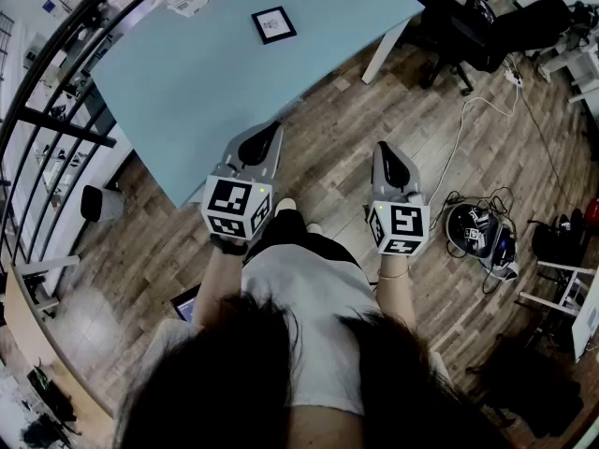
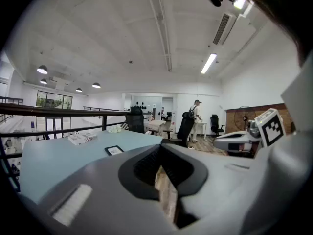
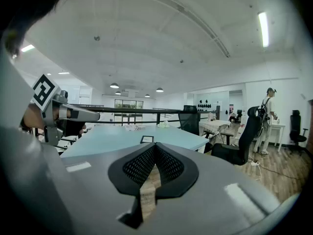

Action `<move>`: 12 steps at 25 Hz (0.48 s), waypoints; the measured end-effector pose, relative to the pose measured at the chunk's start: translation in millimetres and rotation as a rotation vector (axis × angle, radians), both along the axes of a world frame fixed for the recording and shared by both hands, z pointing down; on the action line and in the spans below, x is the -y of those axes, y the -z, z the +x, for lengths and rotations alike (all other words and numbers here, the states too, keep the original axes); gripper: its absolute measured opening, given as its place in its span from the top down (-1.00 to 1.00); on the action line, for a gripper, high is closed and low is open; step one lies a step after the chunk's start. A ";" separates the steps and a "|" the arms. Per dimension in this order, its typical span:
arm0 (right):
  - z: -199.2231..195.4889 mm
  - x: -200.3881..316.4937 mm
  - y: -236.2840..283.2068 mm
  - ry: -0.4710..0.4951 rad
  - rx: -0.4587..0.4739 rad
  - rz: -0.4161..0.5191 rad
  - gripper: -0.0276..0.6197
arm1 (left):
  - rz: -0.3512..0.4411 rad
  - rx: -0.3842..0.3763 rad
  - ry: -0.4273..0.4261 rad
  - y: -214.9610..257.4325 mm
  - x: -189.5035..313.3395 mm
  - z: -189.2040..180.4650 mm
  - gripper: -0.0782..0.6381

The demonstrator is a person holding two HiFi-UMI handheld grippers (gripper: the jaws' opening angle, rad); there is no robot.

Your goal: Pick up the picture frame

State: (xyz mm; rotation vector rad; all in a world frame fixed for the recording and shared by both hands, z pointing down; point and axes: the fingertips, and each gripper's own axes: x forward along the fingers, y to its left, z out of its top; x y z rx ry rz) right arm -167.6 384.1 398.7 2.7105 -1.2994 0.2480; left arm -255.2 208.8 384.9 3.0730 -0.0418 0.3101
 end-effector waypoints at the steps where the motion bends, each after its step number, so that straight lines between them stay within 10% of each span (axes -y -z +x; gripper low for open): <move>1: 1.4 -2.1 0.6 -0.004 0.002 0.008 0.91 | -0.002 -0.001 0.004 -0.8 -0.3 0.1 0.62; 12: 29.2 -8.2 0.9 0.000 0.018 0.042 0.91 | -0.032 0.002 0.036 -12.3 10.1 22.9 0.62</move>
